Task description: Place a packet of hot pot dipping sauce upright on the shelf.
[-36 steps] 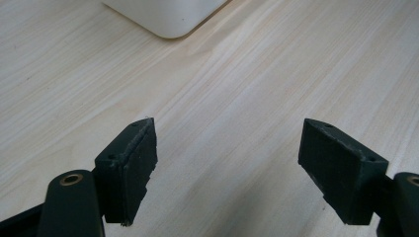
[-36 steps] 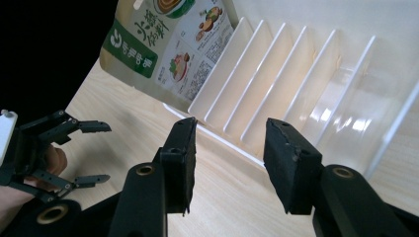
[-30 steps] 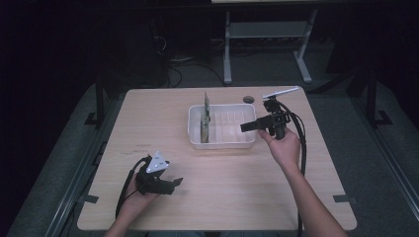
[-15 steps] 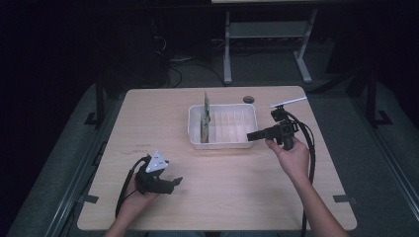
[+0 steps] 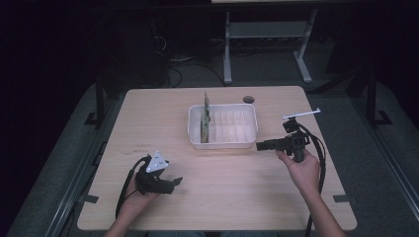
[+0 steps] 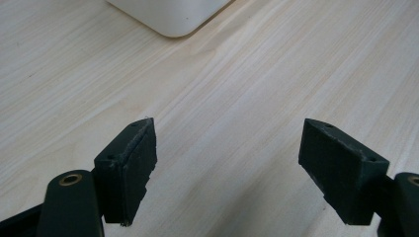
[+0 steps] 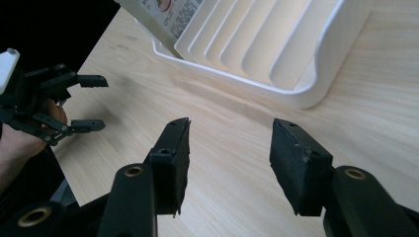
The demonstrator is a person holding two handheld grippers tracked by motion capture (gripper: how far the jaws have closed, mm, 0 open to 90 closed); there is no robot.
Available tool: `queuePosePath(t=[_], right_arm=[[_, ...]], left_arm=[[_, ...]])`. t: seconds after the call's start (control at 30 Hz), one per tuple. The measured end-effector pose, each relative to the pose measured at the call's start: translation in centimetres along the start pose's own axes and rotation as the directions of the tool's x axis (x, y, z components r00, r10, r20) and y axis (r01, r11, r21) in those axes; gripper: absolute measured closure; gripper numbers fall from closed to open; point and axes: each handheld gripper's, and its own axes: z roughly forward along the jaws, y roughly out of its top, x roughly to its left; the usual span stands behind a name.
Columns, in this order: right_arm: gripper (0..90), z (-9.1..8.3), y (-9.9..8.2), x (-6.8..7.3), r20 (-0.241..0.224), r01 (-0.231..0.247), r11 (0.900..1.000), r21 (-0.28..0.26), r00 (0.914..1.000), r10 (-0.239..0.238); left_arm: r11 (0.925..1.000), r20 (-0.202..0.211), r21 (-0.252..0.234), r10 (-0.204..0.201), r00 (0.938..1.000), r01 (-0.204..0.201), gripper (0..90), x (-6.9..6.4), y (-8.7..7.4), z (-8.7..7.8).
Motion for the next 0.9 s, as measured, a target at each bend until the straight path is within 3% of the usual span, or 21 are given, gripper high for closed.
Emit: queuePosePath(t=[0.37, 0.9], right_arm=[[48.8, -0.9, -2.2, -0.3, 0.029, 0.02, 0.9996, 0.019, 0.9994, -0.021], [47.6, -2.2, -5.4, -2.1, 0.021, -0.026, 0.9996, -0.012, 0.9994, 0.026]], left_arm=[[0.9999, 0.002, -0.006, -0.013, 0.9999, 0.013, 22.2, 0.1, 0.0, 0.0], [0.9999, -0.001, -0.007, -0.011, 0.9999, 0.011, 22.1, 0.1, -0.1, -0.1]])
